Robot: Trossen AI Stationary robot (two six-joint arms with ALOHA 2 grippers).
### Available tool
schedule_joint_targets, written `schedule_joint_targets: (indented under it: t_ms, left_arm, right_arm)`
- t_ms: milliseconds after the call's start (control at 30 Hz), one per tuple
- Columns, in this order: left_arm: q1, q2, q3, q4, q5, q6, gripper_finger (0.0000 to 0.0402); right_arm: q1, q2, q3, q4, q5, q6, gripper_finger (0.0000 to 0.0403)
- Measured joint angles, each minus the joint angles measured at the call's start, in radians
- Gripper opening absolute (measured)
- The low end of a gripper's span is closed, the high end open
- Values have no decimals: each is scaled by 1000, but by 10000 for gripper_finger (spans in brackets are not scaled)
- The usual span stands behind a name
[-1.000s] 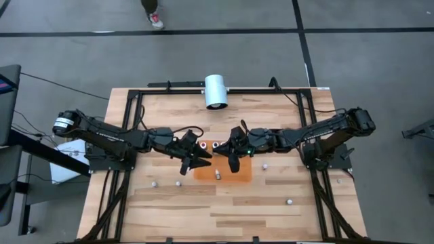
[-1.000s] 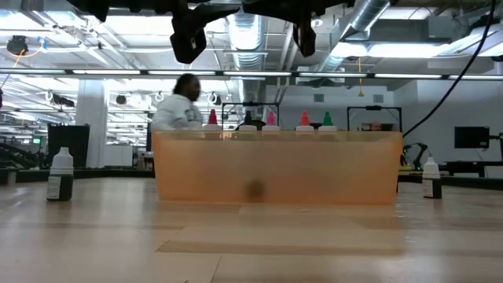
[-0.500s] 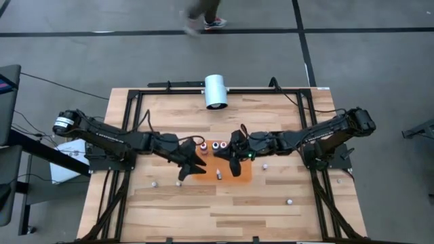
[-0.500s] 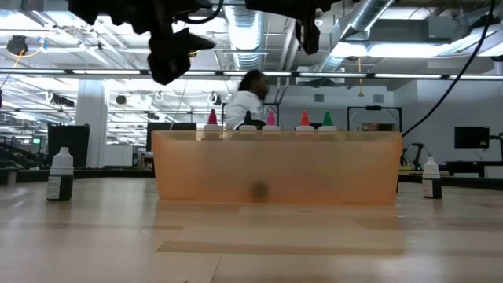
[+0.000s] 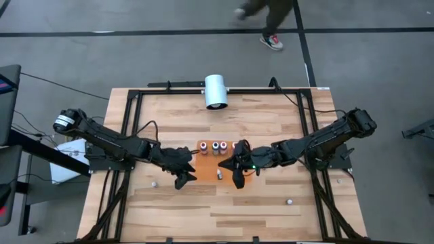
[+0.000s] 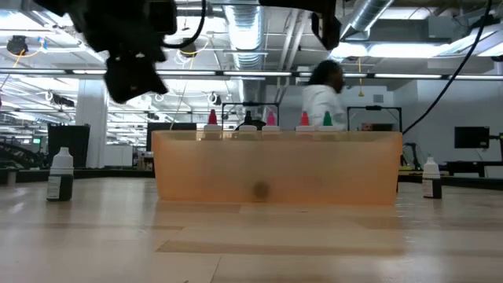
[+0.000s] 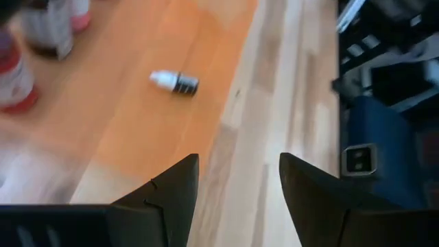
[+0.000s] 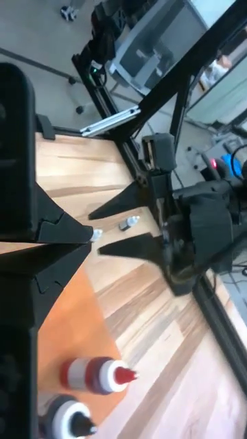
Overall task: Pick & Place food coloring
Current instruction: Put the small brown food coloring into the orange bin
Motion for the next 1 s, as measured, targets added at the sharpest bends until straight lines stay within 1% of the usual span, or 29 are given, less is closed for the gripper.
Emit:
schedule_joint_targets:
  t_ms: [267,500,733,1000]
  left_arm:
    - [-107,0,0,-169,-130,-92,195]
    - [-192,0,0,-265,-214,-166,195]
    - [-244,0,0,-377,-229,-237,195]
    - [-294,0,0,-453,-264,-296,195]
  right_arm:
    - [67,0,0,-105,94,110,0]
    - [119,0,0,-201,163,232,0]
    - [162,0,0,-257,247,318,0]
    - [189,0,0,-375,302,439,0]
